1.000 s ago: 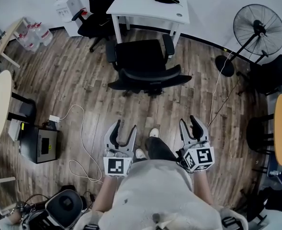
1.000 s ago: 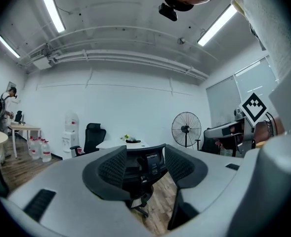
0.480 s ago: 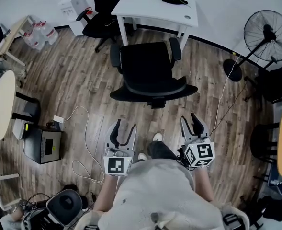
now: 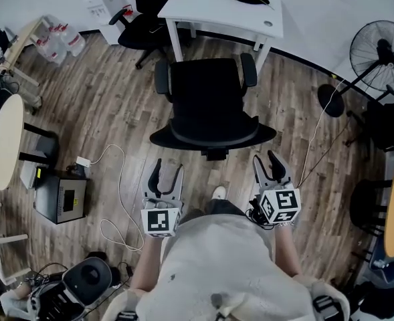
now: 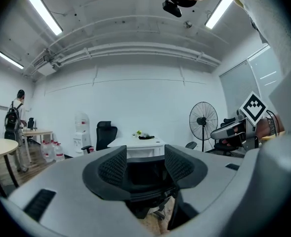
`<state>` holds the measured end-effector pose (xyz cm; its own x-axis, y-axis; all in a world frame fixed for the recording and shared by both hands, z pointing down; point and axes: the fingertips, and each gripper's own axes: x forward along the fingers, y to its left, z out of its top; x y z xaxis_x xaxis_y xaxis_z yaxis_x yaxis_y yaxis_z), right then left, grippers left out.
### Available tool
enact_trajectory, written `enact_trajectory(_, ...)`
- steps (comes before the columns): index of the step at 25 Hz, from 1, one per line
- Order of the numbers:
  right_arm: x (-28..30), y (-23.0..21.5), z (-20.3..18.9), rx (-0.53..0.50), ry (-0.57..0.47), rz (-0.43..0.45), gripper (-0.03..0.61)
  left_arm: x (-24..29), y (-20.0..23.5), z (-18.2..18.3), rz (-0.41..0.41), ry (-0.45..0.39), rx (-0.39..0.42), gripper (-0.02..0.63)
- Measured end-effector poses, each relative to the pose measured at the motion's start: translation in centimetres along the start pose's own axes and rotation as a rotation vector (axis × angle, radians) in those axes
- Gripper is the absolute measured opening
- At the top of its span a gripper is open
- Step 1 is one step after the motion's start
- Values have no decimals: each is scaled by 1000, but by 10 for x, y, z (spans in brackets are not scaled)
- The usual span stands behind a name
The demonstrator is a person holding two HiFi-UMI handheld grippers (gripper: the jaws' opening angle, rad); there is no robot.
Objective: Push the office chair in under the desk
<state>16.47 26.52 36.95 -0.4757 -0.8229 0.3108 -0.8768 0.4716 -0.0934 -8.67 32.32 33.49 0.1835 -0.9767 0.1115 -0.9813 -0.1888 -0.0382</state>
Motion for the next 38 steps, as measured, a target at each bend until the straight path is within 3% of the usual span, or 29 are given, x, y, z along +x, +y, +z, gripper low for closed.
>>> enact_trajectory(8,39,-45,-9,-48,52,46,196,34,-7,-26,43,48,38,261)
enact_trajectory(17,82,-64,-32,-150,134,56,225,64,7,-76,43,145,127,262)
enact_trajectory(21,104,-79,-49,-148,186,71,239,88,17,-88,61,151,137,262)
enact_trajectory(24,126,-89,-66,-84,220,64,247,104,30,-101,66,173,134,262)
enact_trajectory(27,146,-99,-78,-69,252,67,250,123,36,-118,46,216,178,264)
enact_trajectory(34,179,-97,-82,-156,241,117,262,160,52,-134,80,204,223,268)
enact_trajectory(38,198,-92,-85,-180,241,118,264,175,63,-144,59,232,192,275)
